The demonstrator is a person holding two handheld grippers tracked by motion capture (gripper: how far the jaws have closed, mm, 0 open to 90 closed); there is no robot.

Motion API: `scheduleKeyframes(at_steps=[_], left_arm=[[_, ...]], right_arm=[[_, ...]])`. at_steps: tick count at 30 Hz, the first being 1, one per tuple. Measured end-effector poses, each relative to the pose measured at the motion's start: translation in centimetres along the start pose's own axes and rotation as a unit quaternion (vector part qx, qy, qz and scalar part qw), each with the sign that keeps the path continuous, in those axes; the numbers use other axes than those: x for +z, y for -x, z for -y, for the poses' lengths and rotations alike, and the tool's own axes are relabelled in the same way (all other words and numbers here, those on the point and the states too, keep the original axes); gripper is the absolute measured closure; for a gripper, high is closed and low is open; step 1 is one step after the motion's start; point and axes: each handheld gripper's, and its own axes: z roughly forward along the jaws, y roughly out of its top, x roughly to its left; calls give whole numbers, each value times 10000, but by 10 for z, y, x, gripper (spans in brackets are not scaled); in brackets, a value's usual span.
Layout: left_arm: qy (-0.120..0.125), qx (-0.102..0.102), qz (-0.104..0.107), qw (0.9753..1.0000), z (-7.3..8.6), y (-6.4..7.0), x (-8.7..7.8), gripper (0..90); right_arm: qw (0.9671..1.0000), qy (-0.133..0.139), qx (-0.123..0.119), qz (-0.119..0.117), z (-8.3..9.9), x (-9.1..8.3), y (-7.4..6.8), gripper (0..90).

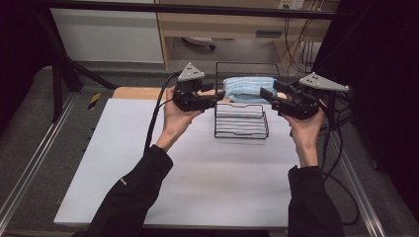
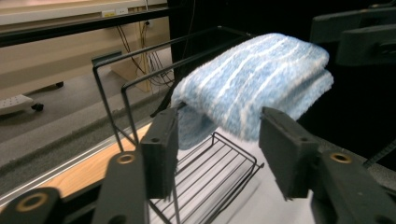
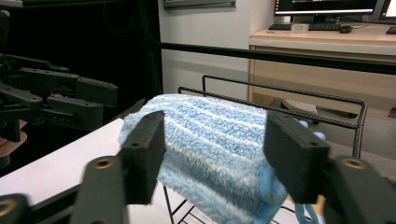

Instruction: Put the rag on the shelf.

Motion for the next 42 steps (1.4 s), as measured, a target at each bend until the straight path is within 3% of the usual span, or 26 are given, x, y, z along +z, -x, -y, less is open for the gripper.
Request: scheduleKeyframes(at_steps=[8, 14, 24, 29, 32, 42], left_arm=[[-239, 45, -106, 9996, 19, -13, -22, 295], [-411, 60, -159, 9990, 47, -22, -41, 210], [-738, -108, -238, 9969, 110, -37, -67, 110], [-905, -271, -340, 9949, 146, -46, -79, 108], [-1021, -259, -463, 9934, 164, -49, -87, 108], [-1216, -363, -615, 9900, 214, -57, -113, 109]], right_arm=[[9999, -24, 108, 7, 3, -12, -3, 156], [9998, -161, 84, -84, 19, -16, -7, 71], [9984, -448, 219, -256, 71, -19, -8, 20], [9969, -582, 360, -376, 100, -21, -7, 8], [9960, -690, 376, -427, 115, -22, -6, 7], [9906, -1151, 391, -623, 170, -24, -11, 5]])
